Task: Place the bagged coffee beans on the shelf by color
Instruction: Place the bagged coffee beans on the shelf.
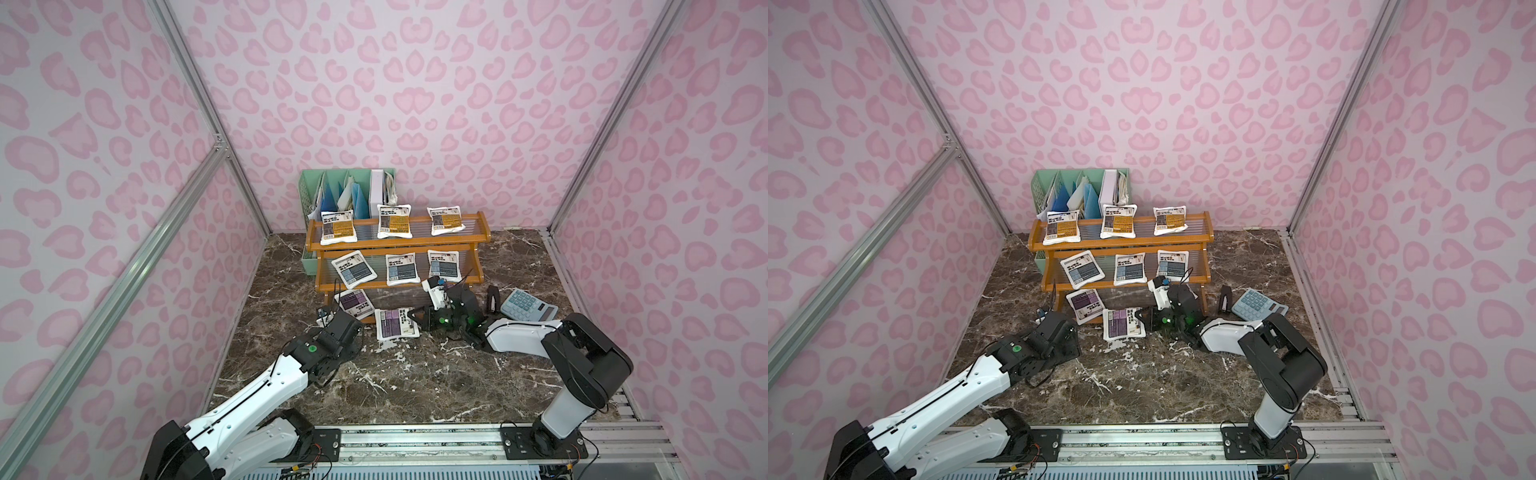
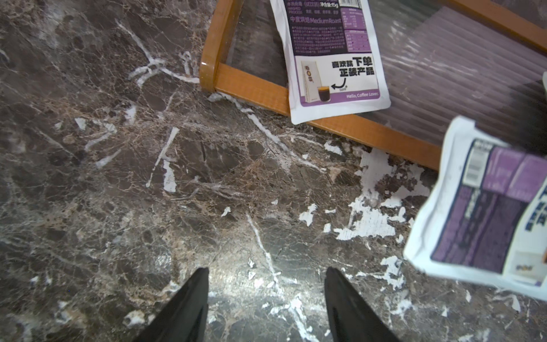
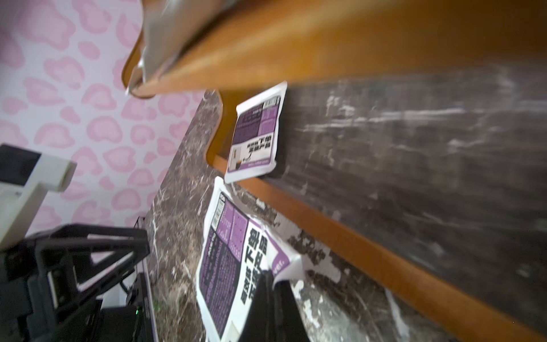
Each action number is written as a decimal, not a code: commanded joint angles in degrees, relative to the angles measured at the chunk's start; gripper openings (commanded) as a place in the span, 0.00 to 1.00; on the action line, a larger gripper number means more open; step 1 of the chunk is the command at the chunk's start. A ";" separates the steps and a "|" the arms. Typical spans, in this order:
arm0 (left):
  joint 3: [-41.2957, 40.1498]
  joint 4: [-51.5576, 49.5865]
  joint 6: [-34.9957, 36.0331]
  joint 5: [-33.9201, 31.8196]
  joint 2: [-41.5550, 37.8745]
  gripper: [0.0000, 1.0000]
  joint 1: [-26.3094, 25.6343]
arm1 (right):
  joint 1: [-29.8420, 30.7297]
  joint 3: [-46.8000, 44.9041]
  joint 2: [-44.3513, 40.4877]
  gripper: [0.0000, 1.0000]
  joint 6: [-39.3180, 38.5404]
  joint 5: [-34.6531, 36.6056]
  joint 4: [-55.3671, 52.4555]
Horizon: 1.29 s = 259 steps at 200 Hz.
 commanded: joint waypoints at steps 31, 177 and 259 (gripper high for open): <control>0.62 0.32 1.70 0.19 -0.27 0.65 0.24 | 0.62 4.86 -0.15 0.00 20.09 8.99 -0.68; 5.12 -3.52 4.89 -4.83 -1.83 0.62 1.49 | 7.67 1.97 -14.29 0.00 46.42 29.26 -25.43; 8.84 -6.50 9.37 -1.45 -1.33 0.63 4.27 | 14.52 0.43 -14.82 0.00 60.23 41.36 -27.06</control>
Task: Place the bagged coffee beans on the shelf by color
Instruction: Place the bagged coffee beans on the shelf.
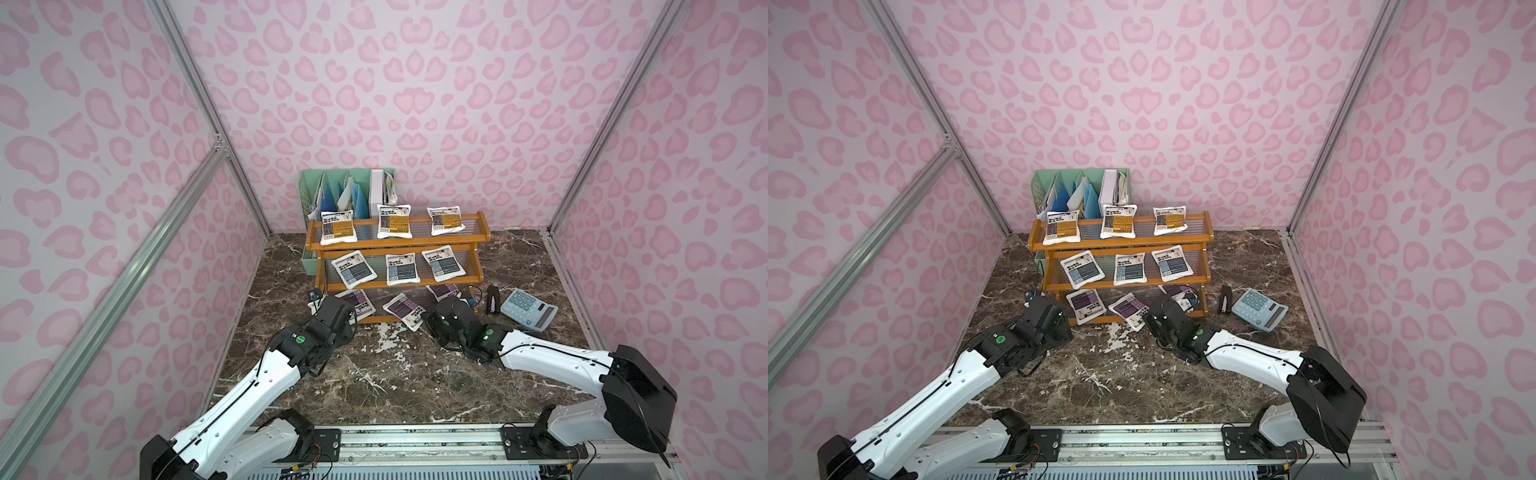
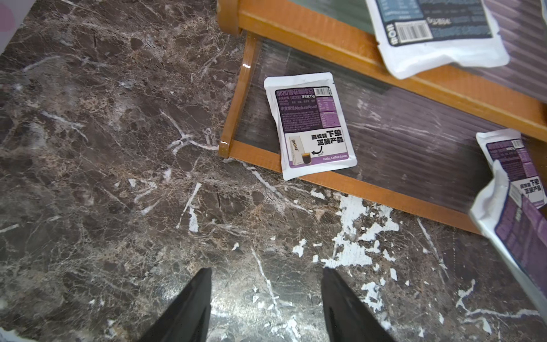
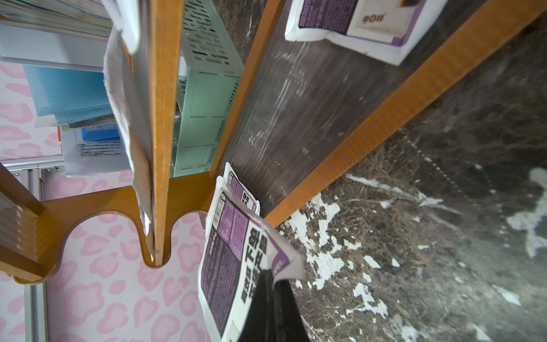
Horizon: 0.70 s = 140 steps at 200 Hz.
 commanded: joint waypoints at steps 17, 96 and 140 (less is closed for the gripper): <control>0.39 -2.40 3.49 2.22 -0.80 0.62 1.31 | 1.19 -1.57 3.18 0.00 9.53 6.53 1.88; -2.44 -1.64 4.13 7.47 -3.95 0.62 3.62 | 0.48 -2.32 11.50 0.00 13.59 13.31 11.16; -2.39 -2.76 4.67 6.91 -5.27 0.63 3.55 | -1.27 -1.00 17.20 0.00 11.96 12.27 18.82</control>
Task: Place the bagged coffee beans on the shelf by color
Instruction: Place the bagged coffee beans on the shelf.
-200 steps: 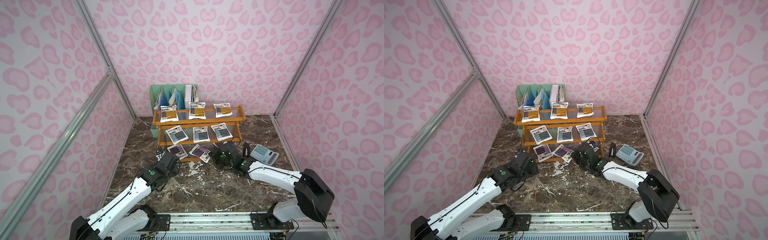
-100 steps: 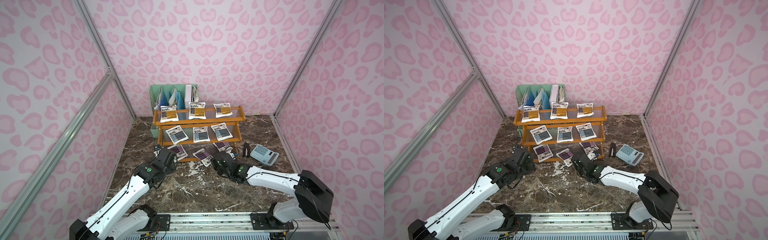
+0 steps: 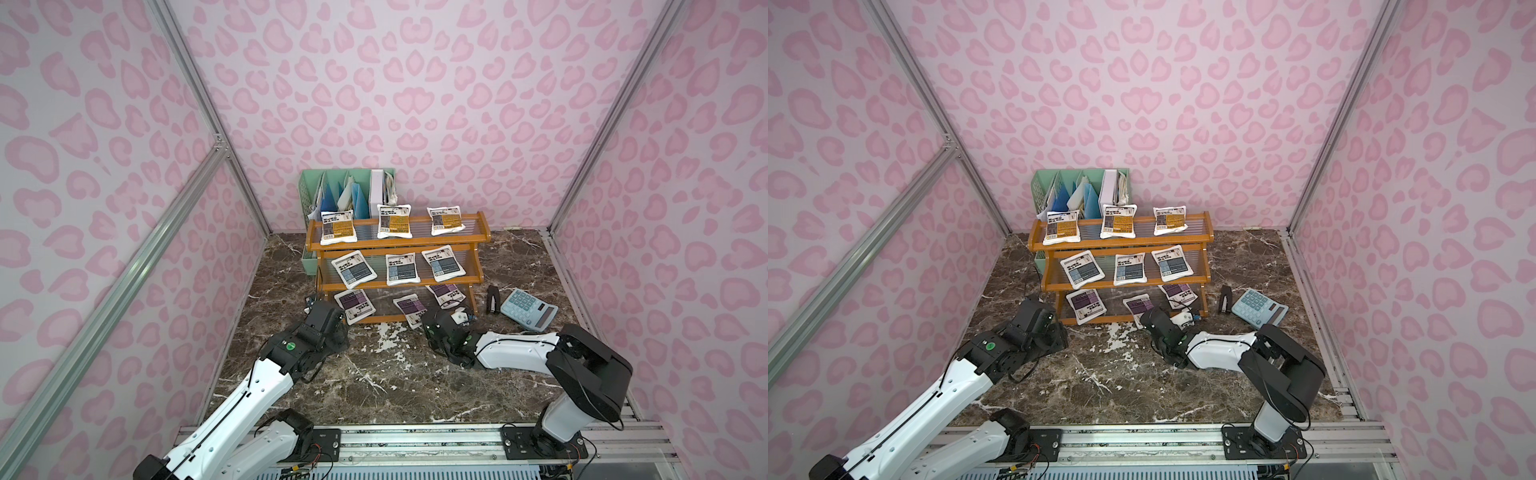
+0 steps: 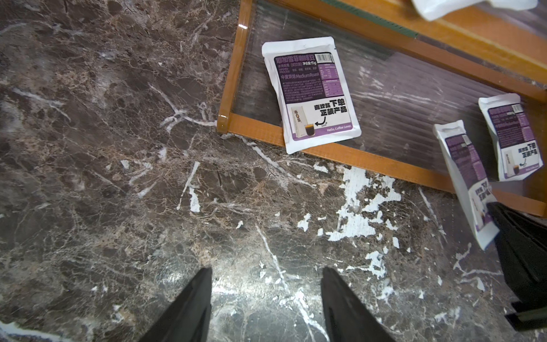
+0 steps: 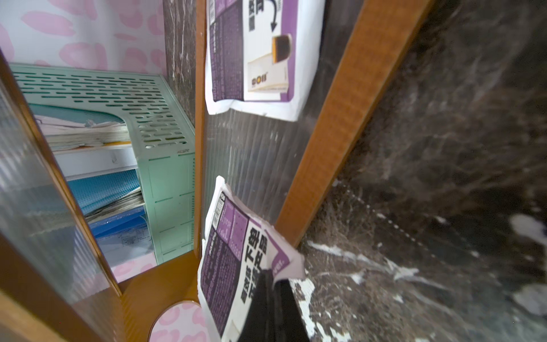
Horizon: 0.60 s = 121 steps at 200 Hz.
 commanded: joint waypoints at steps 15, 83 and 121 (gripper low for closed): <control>0.26 -1.67 1.48 0.01 -0.45 0.63 0.07 | -1.24 3.78 4.76 0.00 -2.84 -0.62 7.10; 0.38 -1.83 2.45 -0.56 0.29 0.63 0.14 | -2.29 7.02 10.87 0.42 -3.46 -6.27 14.31; -0.66 -0.50 1.77 -0.87 0.66 0.64 0.40 | -2.06 2.66 6.34 0.65 -4.52 -12.05 12.09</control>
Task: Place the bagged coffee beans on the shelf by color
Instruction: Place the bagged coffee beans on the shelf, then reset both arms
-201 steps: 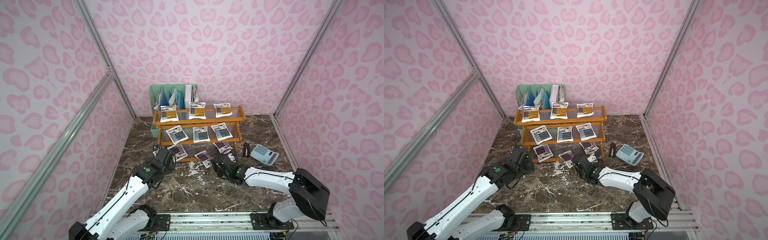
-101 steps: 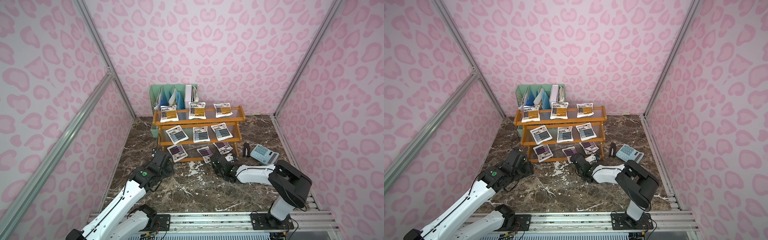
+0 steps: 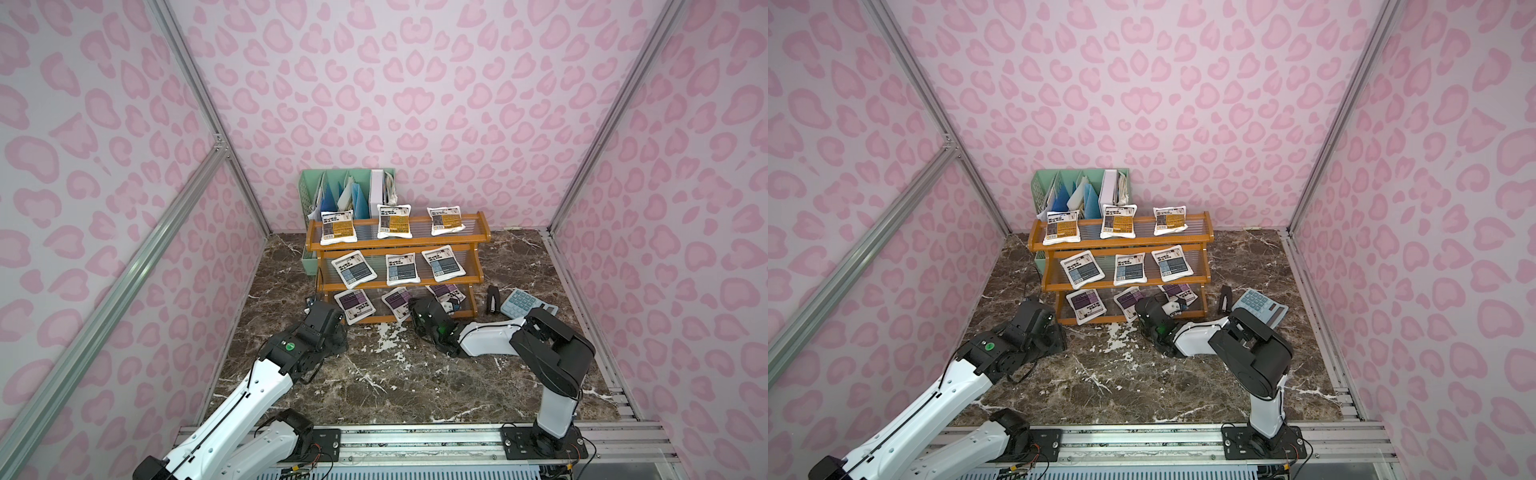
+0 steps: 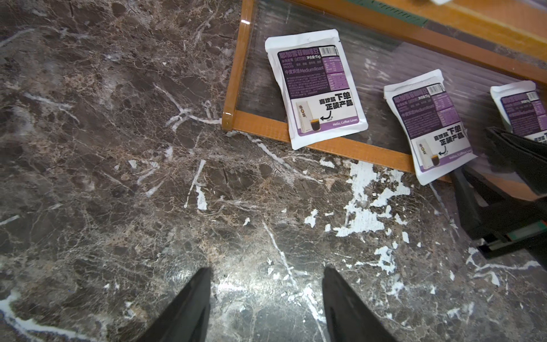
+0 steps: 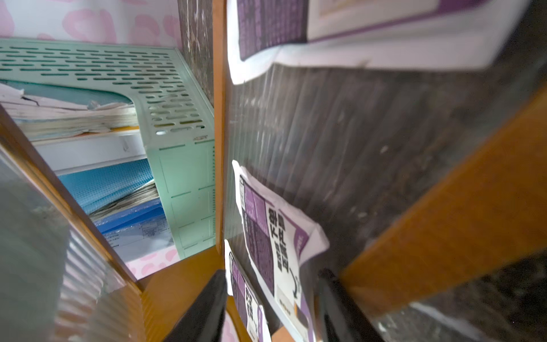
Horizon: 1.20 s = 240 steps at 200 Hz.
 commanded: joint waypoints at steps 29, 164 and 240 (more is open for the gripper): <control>-0.91 0.15 -0.59 -3.30 1.13 0.64 0.63 | -1.30 -5.84 -10.00 0.70 -1.46 -11.06 -11.56; 9.05 -12.13 -7.13 -22.86 19.00 0.62 12.59 | -31.20 -10.20 -46.85 0.77 -35.98 8.10 -59.44; -3.82 16.04 -2.72 -30.94 11.06 0.98 25.46 | -41.49 -15.39 -38.00 0.82 -63.29 22.00 -32.89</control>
